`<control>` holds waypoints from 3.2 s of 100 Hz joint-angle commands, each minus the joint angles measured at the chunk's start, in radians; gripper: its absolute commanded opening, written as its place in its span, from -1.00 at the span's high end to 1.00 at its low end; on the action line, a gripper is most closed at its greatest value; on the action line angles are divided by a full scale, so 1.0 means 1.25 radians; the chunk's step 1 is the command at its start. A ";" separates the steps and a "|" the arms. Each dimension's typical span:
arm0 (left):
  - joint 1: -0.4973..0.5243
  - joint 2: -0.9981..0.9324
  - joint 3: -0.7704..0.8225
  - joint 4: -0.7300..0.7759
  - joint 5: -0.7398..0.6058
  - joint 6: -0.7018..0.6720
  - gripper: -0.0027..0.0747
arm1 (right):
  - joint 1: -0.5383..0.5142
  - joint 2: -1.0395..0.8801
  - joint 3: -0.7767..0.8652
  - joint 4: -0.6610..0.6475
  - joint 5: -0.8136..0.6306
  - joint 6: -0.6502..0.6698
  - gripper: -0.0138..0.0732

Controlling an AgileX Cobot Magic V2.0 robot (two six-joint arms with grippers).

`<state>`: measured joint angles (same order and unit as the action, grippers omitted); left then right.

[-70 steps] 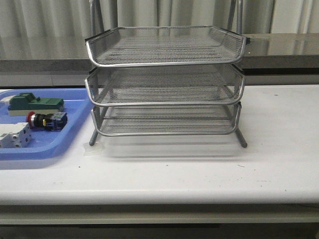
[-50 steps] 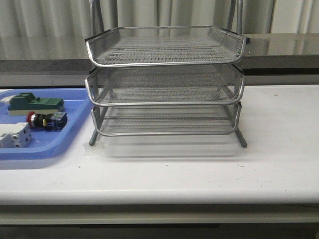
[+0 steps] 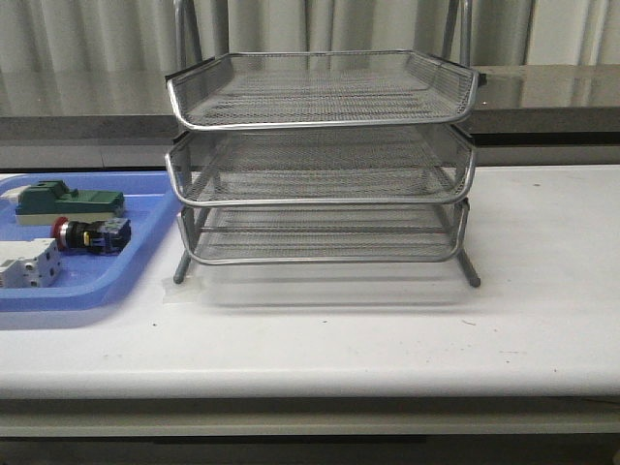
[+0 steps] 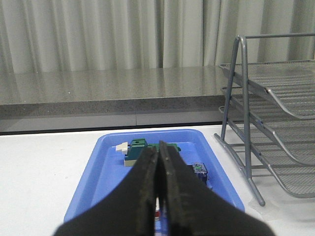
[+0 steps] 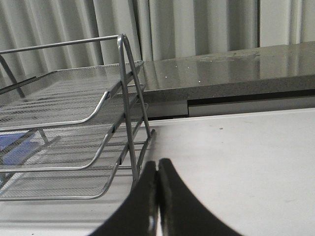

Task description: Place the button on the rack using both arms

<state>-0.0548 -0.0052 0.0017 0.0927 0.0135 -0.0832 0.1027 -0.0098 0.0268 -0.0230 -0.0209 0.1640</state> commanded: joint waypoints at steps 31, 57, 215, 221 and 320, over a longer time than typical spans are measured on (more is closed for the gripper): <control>-0.005 -0.026 0.038 -0.008 -0.063 -0.008 0.98 | 0.001 -0.018 -0.028 -0.004 -0.090 0.000 0.82; -0.005 -0.026 0.038 -0.008 -0.063 -0.008 0.98 | 0.001 0.028 -0.186 0.006 0.112 0.000 0.82; -0.005 -0.026 0.038 -0.008 -0.063 -0.008 0.98 | 0.007 0.912 -0.607 0.611 0.381 -0.100 -0.07; -0.005 -0.026 0.038 -0.008 -0.063 -0.008 0.98 | 0.007 0.934 -0.607 0.657 0.367 -0.144 -0.07; -0.005 -0.026 0.038 -0.008 -0.063 -0.008 0.98 | 0.007 1.241 -0.685 1.240 0.380 -0.751 -0.07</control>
<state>-0.0548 -0.0052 0.0017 0.0927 0.0135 -0.0832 0.1108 1.5491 -0.7793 1.4964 0.4117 -0.7538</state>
